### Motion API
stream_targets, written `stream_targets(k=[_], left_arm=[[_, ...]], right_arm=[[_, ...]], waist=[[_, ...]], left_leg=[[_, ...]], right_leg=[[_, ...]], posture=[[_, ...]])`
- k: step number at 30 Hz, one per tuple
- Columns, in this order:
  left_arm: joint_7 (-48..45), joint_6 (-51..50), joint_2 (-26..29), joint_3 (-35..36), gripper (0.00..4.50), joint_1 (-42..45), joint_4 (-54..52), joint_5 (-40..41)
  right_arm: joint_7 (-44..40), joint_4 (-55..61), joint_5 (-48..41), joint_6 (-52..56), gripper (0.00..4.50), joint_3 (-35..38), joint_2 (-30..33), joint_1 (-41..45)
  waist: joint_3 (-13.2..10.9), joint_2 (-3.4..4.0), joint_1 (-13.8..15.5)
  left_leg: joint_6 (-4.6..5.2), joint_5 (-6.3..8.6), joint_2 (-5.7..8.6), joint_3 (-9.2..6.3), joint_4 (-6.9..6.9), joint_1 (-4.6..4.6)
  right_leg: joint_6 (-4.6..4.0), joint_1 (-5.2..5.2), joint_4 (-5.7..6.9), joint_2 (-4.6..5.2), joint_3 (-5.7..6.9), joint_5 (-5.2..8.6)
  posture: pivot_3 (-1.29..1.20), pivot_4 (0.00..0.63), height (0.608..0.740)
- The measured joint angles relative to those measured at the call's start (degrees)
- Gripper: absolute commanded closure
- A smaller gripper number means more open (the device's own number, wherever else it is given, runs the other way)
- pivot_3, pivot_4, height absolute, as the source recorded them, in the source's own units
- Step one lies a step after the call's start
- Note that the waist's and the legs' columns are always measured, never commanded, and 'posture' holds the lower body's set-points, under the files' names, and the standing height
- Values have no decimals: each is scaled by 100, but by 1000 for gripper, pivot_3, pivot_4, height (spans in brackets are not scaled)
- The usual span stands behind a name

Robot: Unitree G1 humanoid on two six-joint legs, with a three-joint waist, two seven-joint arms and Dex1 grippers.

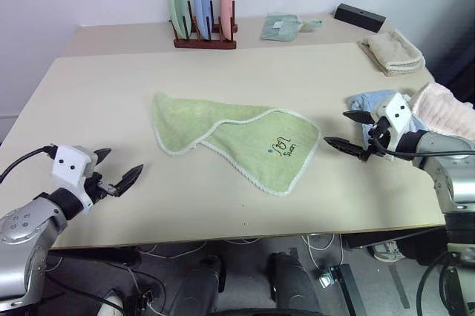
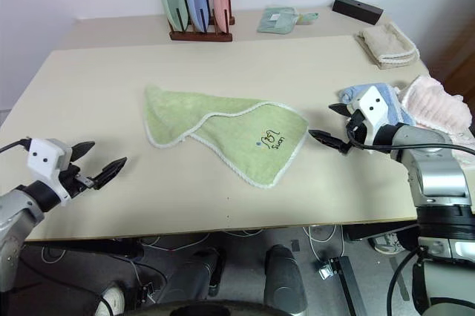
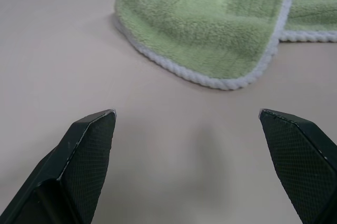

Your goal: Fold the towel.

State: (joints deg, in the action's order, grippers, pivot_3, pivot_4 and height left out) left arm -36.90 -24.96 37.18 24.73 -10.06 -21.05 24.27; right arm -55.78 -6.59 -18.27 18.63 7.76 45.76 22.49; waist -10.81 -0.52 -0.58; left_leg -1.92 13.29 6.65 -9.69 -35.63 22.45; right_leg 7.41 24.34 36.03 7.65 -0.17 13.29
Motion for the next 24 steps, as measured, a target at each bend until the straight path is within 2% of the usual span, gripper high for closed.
stream_targets(k=[11, 17, 20, 24], left_arm=[[88, -305, 28, -204, 38, 182, -269, 6], [-25, -334, 210, -854, 38, 247, -561, -148], [55, -279, 378, -1471, 38, 544, -564, -654], [195, -7, 542, -1866, 38, 750, -144, -1328]], right_arm=[[260, 306, -10, 93, 0, -75, -346, -50], [438, 471, -11, 120, 0, -240, -702, -70], [518, 545, -12, 123, 0, -339, -901, -70], [604, 743, -62, 254, 0, -430, -991, -106]], waist=[[0, 0, 1], [0, 0, 2], [1, -1, 11], [0, 1, -2]], left_leg=[[0, 0, 0, 0, 0, 0], [0, 0, 0, 0, 0, 0], [0, 0, 0, 0, -2, 0], [0, 0, 0, 1, 3, -2]], right_leg=[[0, 0, 0, -1, 0, -1], [0, 0, 0, -1, -2, -1], [-2, -1, 1, -3, -1, -2], [-2, 4, 0, -3, -8, -2]], posture=[[0, 150, 740], [0, 150, 740], [0, 150, 740], [0, 150, 740]])
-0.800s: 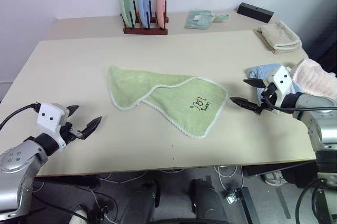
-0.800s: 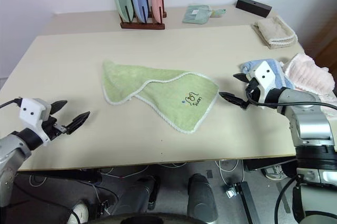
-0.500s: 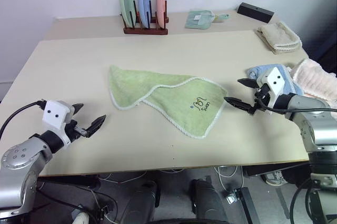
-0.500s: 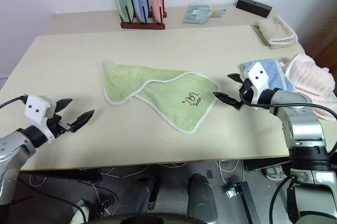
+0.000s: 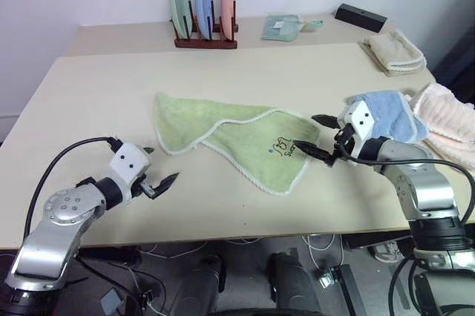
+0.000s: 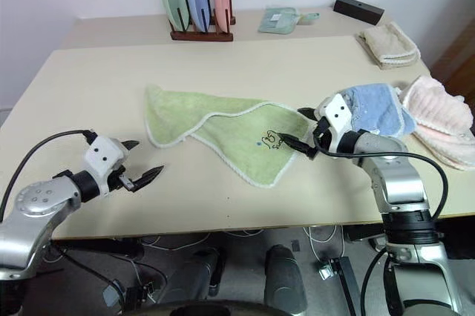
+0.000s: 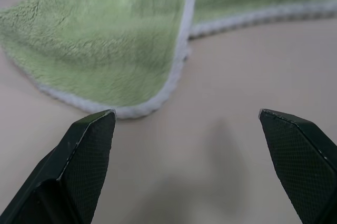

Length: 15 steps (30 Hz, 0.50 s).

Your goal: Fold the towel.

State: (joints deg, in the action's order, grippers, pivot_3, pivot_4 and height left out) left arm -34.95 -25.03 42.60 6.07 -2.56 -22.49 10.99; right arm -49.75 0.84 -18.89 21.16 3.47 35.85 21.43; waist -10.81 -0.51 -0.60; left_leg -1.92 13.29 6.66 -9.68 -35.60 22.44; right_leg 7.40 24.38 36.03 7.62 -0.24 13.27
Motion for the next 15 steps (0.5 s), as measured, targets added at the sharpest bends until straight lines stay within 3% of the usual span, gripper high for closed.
stream_targets(k=[5, 15], left_arm=[[119, 483, -148, -552, 38, 834, 1120, -616], [43, 1269, -812, -999, 38, 2179, 2807, -984]], right_arm=[[115, 138, -35, 54, 0, -33, -114, -24], [361, 309, -40, 96, 0, -40, -289, -81]], waist=[[1, -1, 21], [5, 2, 122]], left_leg=[[-1, -1, 2, 0, -4, 1], [-2, -2, 7, 0, -16, -2]], right_leg=[[1, -1, 1, -2, 2, -2], [11, -8, 5, 0, 1, -8]], posture=[[0, 150, 740], [0, 150, 740]])
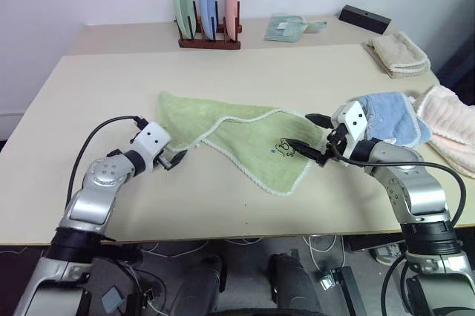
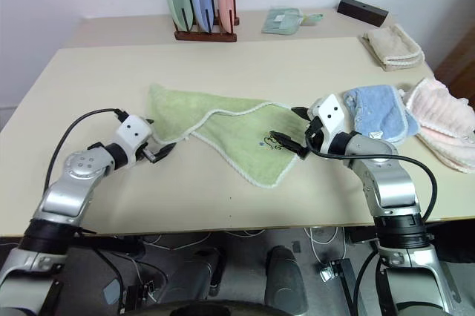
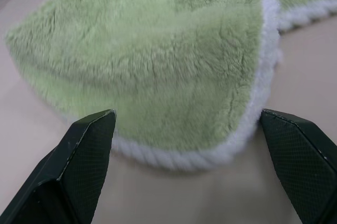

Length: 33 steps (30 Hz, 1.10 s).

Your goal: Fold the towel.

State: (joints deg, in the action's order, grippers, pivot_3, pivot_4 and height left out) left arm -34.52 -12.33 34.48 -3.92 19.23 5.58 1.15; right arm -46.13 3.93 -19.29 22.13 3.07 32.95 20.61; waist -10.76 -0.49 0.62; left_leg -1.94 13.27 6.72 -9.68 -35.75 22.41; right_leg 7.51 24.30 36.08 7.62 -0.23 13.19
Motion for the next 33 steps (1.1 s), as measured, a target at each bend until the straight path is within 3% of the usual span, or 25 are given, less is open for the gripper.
stream_targets(k=[4, 10, 11, 18, 23, 31, 33], left_arm=[[-80, 196, -47, -112, 1149, 111, 202, -50], [-150, 331, -81, -147, 4166, -26, 216, -52], [-148, 348, -81, -147, 4465, -69, 197, -52], [64, 383, -2, 85, 4465, -355, 14, -79], [121, 304, 183, 621, 4465, -839, -375, 73], [141, 264, 231, 814, 4465, -1252, -608, 81], [169, 264, 231, 821, 4500, -1276, -670, 81]], right_arm=[[42, 80, 0, 0, 0, -3, -27, -34], [77, 88, 0, 5, 0, -3, -22, -104], [77, 88, 22, 5, 0, -4, -10, -101], [258, -476, 680, -183, 0, -186, 265, 358], [339, -1695, 1252, -378, 0, -404, 481, 969], [231, -3297, 1328, -13, 0, -488, 105, 1934], [139, -3493, 1332, 3, 527, -492, 76, 2049]], waist=[[0, 0, 21], [0, 0, -29], [0, 0, -41], [0, 0, -118], [-2, -1, -154], [-2, -1, -148], [-2, -1, -134]], left_leg=[[1, 0, 5, -5, -12, 0], [1, 1, -1, -3, -11, 0], [1, 1, -1, -4, -10, 0], [1, 1, -2, -2, -6, 1], [2, 1, -2, 4, -3, 2], [2, 1, -2, 7, -4, 2], [3, 2, 0, 7, -2, 2]], right_leg=[[6, -9, 0, 1, 0, -3], [4, -5, 2, -2, -1, -4], [4, -3, 2, -2, -1, -4], [3, 0, 2, -3, -2, -5], [3, 6, 0, -2, -9, -5], [0, 7, 1, -4, -13, -7], [0, 7, 0, -3, -13, -7]], posture=[[0, 150, 740], [0, 150, 740], [0, 150, 740], [0, 150, 740], [0, 150, 740], [0, 150, 740], [0, 150, 740]])
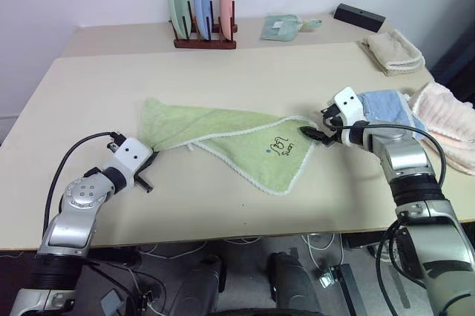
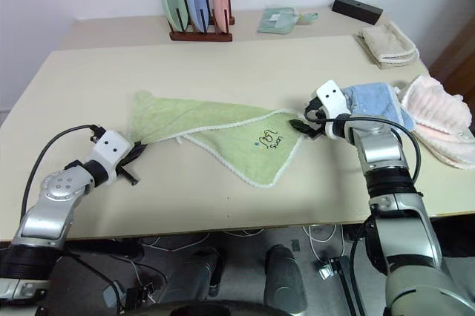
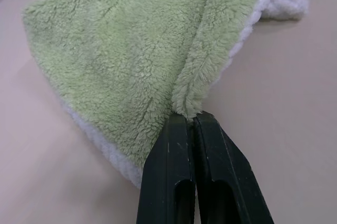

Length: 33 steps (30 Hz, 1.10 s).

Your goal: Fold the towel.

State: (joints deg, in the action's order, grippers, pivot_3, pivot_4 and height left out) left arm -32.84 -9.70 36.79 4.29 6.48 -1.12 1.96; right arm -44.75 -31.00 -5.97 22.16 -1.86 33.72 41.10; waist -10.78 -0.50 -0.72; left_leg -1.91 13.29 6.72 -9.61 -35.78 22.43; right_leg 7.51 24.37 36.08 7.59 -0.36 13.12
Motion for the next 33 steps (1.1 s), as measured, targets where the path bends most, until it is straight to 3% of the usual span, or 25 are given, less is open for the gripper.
stream_targets(k=[2, 8, 9, 15, 19, 25, 27, 30, 33], left_arm=[[34, -1, -1, 21, 4500, -38, -14, 0], [61, -1, -5, 106, 4500, -172, -126, 1], [61, -1, -5, 108, 4500, -174, -130, 1], [40, -169, -88, 266, 4500, -3, -45, 304], [121, -145, 33, 346, 4500, 1518, 984, 345], [924, 727, 234, 522, 4500, 4117, 2692, 114], [948, 1010, 518, 614, 4500, 4540, 2882, 106], [736, 1240, 791, 654, 4500, 4400, 2874, 117], [275, 1112, 888, 814, 4500, 3227, 2212, 389]], right_arm=[[-119, -165, 1, -2, 1274, -11, -32, 80], [-338, -247, 13, -23, 4249, -14, -92, 144], [-354, -246, 14, -37, 4386, -15, -93, 145], [-395, -201, 131, -354, 4386, -18, -49, 227], [-95, -726, 533, -1407, 4386, -138, -8, 1207], [735, -1925, 992, -2736, 4386, -133, 108, 3023], [715, -1979, 989, -3052, 4386, -102, 133, 3307], [375, -1836, 894, -3263, 4386, -89, 236, 3238], [-334, -831, 546, -3102, 4386, -83, 389, 2447]], waist=[[0, 0, -6], [0, 0, -20], [0, 0, -19], [-3, 2, -16], [-9, 0, -8], [-12, -12, -40], [-9, -10, -105], [-4, -6, -216], [-4, -5, -312]], left_leg=[[1, 1, 1, 0, 0, 0], [1, 1, -1, 0, 5, 0], [1, 1, -1, 1, 5, 0], [0, 0, 0, 1, 3, 1], [-14, -9, -1, -1, -4, 8], [-34, -19, 3, 1, 0, 34], [-32, -11, 1, 5, -2, 59], [-20, -2, 3, 16, 7, 57], [-20, -2, -2, 14, 1, 63]], right_leg=[[0, 0, 0, 0, 0, 0], [0, 4, 0, 0, -1, 0], [0, 4, 0, 0, -2, 0], [0, 6, 2, 0, -2, 0], [-2, 12, 5, -8, 3, -13], [5, 33, -8, -4, 1, -17], [6, 63, 2, 2, 1, -17], [11, 65, -5, 11, 0, -20], [13, 74, 2, 7, -2, -21]], posture=[[0, 150, 740], [0, 150, 740], [0, 150, 740], [0, 150, 740], [0, 150, 740], [0, 150, 740], [0, 150, 740], [0, 150, 740], [0, 150, 740]])
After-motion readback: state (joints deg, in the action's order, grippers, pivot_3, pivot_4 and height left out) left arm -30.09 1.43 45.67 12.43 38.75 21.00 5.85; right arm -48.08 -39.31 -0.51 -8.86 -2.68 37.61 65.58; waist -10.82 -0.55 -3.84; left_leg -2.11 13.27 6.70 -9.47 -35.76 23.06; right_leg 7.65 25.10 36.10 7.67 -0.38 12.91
